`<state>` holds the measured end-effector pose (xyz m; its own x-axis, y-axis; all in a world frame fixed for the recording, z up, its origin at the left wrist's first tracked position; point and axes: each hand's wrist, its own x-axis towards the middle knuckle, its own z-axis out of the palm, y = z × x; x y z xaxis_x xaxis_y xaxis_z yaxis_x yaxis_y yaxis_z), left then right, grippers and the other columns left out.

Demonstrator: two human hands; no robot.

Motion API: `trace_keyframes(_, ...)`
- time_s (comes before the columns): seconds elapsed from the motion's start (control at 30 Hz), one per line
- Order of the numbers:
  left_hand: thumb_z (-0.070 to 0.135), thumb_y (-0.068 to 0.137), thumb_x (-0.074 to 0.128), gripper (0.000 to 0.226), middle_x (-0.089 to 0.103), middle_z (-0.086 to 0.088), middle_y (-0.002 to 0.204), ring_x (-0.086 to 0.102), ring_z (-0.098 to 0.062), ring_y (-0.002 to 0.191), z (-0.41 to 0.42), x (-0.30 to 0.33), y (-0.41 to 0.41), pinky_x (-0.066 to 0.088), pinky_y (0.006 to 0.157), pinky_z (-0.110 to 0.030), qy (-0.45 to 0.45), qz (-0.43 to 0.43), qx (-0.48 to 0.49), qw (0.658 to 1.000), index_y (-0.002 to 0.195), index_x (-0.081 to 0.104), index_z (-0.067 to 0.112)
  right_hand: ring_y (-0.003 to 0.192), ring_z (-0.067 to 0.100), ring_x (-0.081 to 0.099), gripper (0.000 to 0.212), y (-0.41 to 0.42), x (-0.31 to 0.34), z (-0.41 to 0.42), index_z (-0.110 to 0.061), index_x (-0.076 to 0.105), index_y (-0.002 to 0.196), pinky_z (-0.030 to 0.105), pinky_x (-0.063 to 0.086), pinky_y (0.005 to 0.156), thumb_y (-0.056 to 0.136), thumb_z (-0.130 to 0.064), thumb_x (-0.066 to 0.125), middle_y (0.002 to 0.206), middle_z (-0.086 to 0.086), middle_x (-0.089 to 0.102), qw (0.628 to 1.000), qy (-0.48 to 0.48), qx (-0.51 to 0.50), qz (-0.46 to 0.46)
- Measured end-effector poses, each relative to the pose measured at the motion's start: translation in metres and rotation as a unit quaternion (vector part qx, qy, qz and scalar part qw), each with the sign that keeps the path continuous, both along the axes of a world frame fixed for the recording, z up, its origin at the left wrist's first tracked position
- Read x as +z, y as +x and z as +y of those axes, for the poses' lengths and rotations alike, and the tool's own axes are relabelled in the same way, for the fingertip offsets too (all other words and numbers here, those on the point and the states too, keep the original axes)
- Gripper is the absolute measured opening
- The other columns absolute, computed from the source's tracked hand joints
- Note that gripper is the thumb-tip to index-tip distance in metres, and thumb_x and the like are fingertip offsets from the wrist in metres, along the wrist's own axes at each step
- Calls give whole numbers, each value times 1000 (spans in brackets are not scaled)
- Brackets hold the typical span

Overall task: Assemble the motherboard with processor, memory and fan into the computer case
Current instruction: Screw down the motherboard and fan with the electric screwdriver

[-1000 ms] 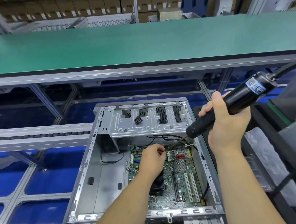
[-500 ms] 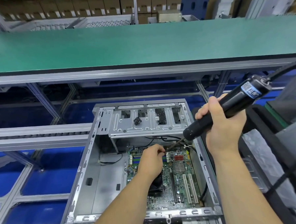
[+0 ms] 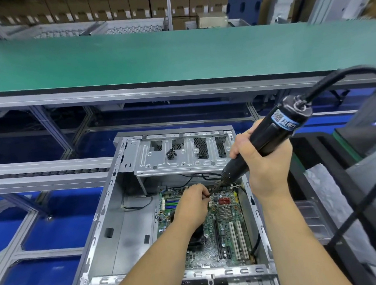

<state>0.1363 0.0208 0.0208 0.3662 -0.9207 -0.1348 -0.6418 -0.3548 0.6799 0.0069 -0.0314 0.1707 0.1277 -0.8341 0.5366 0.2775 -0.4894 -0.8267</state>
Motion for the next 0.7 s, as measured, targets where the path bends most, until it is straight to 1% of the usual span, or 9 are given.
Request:
trace_keyframes(0.1,16,95,63,5,64,1,94,59,-16,83,0,-2,1,53,79,-35,1,-8,-1,1000,95,63,21,57,31,59,8,3,-1,3,-34,70,76,50,54,64,81,-29,74,61,-4,62,1000,-6,7,7)
trace_keyframes(0.23,17,94,64,6,63,3,89,59,-15,80,1,-3,3,53,76,-33,0,-13,4,1000,96,67,21,58,31,61,8,2,1,2,-31,70,74,52,56,66,80,-31,75,60,-1,63,1000,10,-6,6)
trace_keyframes(0.3,17,94,64,6,61,7,84,59,-11,76,1,-4,3,52,73,-30,-4,-13,5,1000,95,67,22,56,31,61,11,0,2,1,-29,68,71,52,56,66,80,-30,75,59,-1,62,1000,10,-10,3)
trace_keyframes(0.37,17,94,63,7,56,14,77,55,-4,70,1,-5,3,46,66,-24,-10,-11,5,1000,95,67,24,56,33,59,13,0,3,1,-28,67,70,55,56,67,80,-29,74,58,-1,61,1000,12,-9,0)
trace_keyframes(0.43,18,94,63,8,56,14,78,53,-2,68,0,-6,3,42,65,-21,-14,-13,2,1000,98,68,23,57,35,58,14,0,4,1,-27,66,68,57,55,68,80,-29,74,58,-1,61,1000,15,-7,-2)
trace_keyframes(0.57,18,94,62,11,63,8,87,57,-9,73,1,-5,2,49,70,-26,-15,-19,-10,1000,100,70,20,56,30,59,14,0,4,3,-28,65,70,55,54,67,79,-30,75,57,0,61,1000,21,-11,-7)
trace_keyframes(0.7,18,93,61,10,64,7,86,59,-10,72,2,-3,2,51,68,-28,-14,-30,-20,999,98,69,21,56,31,59,13,1,4,4,-28,67,70,55,54,66,79,-31,75,58,-1,61,1000,18,-11,-3)
